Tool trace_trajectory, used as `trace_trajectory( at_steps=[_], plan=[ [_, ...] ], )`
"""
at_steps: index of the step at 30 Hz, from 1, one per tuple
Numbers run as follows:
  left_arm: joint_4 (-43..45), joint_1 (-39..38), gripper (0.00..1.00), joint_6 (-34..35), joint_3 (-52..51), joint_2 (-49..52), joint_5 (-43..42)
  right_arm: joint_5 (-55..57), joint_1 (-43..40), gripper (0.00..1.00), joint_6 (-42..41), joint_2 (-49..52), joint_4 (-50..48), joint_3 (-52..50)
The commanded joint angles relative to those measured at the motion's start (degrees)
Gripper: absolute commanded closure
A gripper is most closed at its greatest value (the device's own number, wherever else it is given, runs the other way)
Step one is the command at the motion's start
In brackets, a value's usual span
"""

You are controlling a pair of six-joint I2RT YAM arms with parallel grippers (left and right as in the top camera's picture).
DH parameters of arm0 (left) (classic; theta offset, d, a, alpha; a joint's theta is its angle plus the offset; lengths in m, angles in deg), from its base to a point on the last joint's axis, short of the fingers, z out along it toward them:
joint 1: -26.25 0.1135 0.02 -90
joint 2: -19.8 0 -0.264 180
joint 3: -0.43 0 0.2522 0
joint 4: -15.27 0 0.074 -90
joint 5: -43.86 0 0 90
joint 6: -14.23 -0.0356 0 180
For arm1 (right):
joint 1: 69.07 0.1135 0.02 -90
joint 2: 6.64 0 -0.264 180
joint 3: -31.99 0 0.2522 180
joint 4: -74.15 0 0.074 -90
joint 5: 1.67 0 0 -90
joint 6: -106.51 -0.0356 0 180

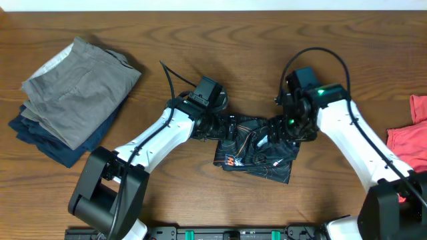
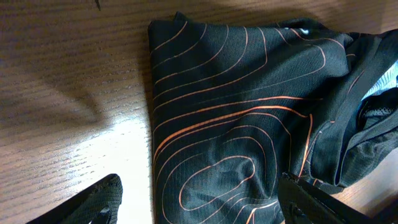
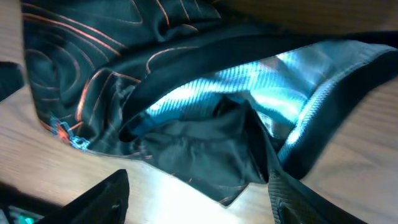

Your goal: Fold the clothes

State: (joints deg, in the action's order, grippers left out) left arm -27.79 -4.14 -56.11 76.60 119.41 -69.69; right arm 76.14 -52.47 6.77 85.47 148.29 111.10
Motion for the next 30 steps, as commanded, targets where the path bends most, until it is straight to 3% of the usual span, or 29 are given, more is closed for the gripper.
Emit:
trace_trajectory(
  at_steps=[1, 4, 6, 10, 17, 21, 27, 30],
  plan=[
    [0.5, 0.04, 0.19, 0.13, -0.33, 1.42, 1.11, -0.76, 0.35, 0.31, 1.68, 0.81, -2.03, -3.23],
    [1.05, 0.04, 0.18, 0.15, -0.33, 3.41, 1.07, -0.72, 0.35, 0.32, 1.66, 0.81, -4.83, -5.81],
    [1.4, 0.04, 0.18, 0.15, -0.33, 4.85, 1.07, -0.76, 0.35, 0.4, 1.66, 0.81, -6.23, -7.21],
    [1.6, 0.04, 0.19, 0.13, -0.33, 6.71, 1.07, -1.31, 0.31, 0.99, 1.46, 0.7, -3.89, -7.43],
    [1.75, 0.04, 0.18, 0.13, -0.33, 7.67, 1.07, 13.6, -2.84, 0.98, -17.7, 0.68, 6.19, -7.78],
    [1.53, 0.04, 0.19, 0.15, -0.33, 7.67, 1.07, 13.49, -3.04, 0.91, -18.08, 0.68, 7.8, -8.92],
    [-1.29, 0.04, 0.18, 0.13, -0.33, 7.67, 1.09, 13.68, -3.04, 0.91, -20.55, 0.7, 6.16, -13.31],
    [-2.01, 0.04, 0.18, 0.15, -0.33, 7.67, 1.07, 13.53, -3.04, 0.97, -21.75, 0.68, 5.38, -15.74]
  ],
)
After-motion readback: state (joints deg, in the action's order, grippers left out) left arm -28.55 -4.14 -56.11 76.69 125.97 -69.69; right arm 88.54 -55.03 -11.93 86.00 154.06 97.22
